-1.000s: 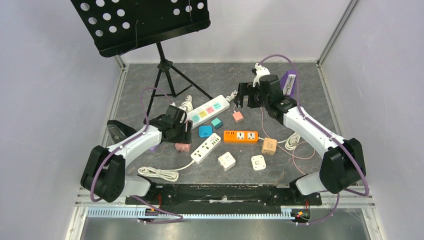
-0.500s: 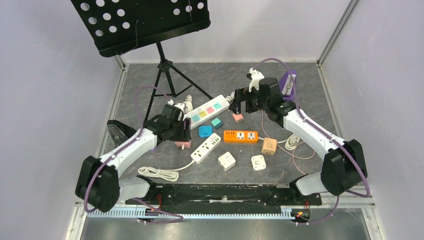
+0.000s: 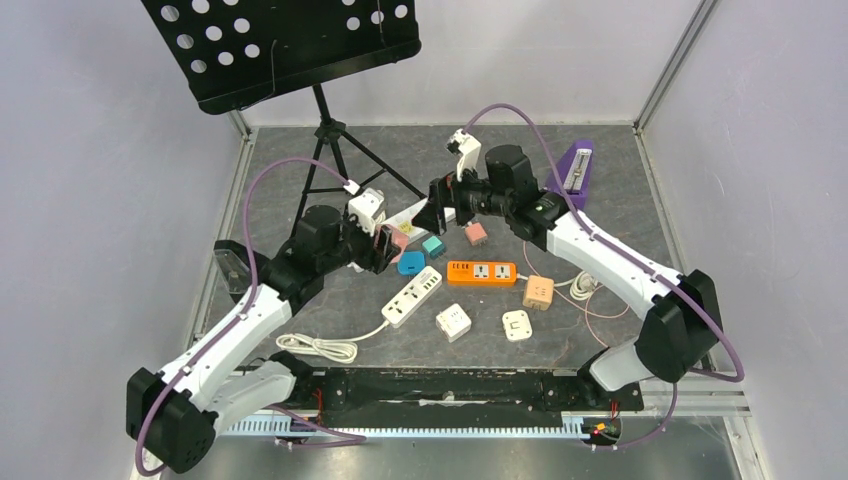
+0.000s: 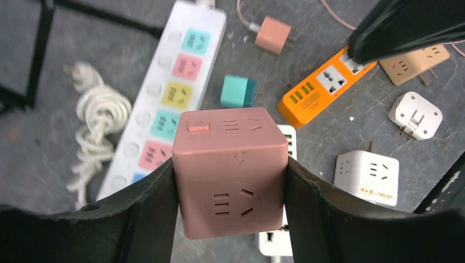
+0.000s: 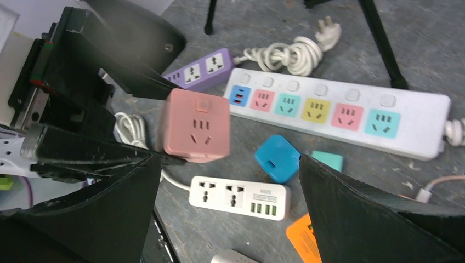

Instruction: Insert the plug

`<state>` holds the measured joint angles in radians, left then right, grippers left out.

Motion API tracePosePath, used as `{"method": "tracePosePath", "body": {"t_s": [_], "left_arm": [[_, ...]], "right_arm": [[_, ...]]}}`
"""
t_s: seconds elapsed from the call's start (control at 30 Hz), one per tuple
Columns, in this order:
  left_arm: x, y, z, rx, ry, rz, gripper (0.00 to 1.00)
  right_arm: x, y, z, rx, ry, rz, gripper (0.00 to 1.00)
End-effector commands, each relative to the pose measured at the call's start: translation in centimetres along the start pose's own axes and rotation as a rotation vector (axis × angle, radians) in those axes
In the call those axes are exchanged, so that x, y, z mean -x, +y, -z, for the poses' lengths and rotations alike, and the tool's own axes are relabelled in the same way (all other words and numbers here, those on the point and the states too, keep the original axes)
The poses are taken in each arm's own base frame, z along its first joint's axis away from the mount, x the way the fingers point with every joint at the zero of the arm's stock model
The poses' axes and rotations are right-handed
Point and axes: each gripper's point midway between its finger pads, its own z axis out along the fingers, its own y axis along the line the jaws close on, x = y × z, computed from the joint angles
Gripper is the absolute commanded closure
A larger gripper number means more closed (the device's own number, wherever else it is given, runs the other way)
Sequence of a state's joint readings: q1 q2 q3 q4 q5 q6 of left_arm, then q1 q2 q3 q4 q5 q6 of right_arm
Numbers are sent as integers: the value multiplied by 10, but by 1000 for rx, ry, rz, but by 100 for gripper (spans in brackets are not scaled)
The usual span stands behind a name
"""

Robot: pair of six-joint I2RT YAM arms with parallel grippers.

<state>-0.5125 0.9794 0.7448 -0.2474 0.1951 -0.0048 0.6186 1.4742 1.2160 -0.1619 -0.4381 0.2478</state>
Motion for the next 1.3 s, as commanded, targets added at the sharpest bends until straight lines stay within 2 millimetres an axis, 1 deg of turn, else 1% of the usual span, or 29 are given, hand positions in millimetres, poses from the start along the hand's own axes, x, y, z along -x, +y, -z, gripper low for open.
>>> {"method": "tracePosePath", "body": {"t_s": [0.0, 0.07, 0.1, 0.13, 0.23, 0.4, 0.6, 0.67, 0.7, 0.83, 0.87, 0.9, 0.93, 0.97, 1.03, 1.07, 1.1, 1.13, 1.2, 1.27], "left_arm": [[55, -13, 5, -84, -235, -325, 98], [64, -17, 6, -101, -279, -382, 98], [65, -19, 6, -111, -283, -410, 98], [71, -21, 6, -114, -308, -432, 98], [78, -25, 6, -123, -338, -484, 98], [87, -33, 11, -146, -384, -547, 98], [91, -39, 13, -150, -404, -601, 98], [92, -38, 13, -143, -406, -605, 98], [92, -38, 13, -142, -406, -607, 98], [93, -37, 13, -129, -404, -581, 97], [92, -36, 12, -126, -401, -565, 95], [93, -35, 11, -121, -400, -549, 89], [93, -34, 11, -116, -398, -533, 81], [93, -33, 10, -111, -395, -519, 72], [91, -31, 9, -97, -388, -486, 53], [90, -29, 9, -89, -385, -466, 38], [90, -28, 10, -79, -387, -447, 27], [89, -26, 10, -67, -389, -421, 24], [88, -22, 13, -40, -393, -371, 23], [85, -18, 15, -16, -392, -334, 22]], "right_arm": [[23, 34, -10, 100, -40, 29, 2], [20, 40, -15, 113, -27, 23, 2], [18, 43, -18, 119, -21, 20, 2], [18, 45, -20, 120, -20, 21, 2], [17, 48, -25, 122, -14, 22, 2], [13, 45, -32, 109, -1, 0, 2], [8, 44, -41, 106, 19, -33, 3], [7, 43, -42, 107, 26, -42, 8], [6, 43, -43, 108, 27, -46, 12], [7, 41, -45, 93, 22, -63, 50], [9, 40, -45, 87, 18, -63, 62], [11, 39, -45, 78, 11, -64, 70], [13, 36, -45, 65, 4, -67, 80], [15, 34, -46, 51, -4, -66, 85], [22, 29, -45, 15, -26, -57, 91], [26, 26, -45, -4, -39, -46, 93], [31, 21, -43, -36, -54, -31, 96], [37, 15, -40, -74, -70, -15, 97], [47, 2, -36, -141, -89, 31, 100], [54, -15, -32, -210, -93, 67, 100]]}}
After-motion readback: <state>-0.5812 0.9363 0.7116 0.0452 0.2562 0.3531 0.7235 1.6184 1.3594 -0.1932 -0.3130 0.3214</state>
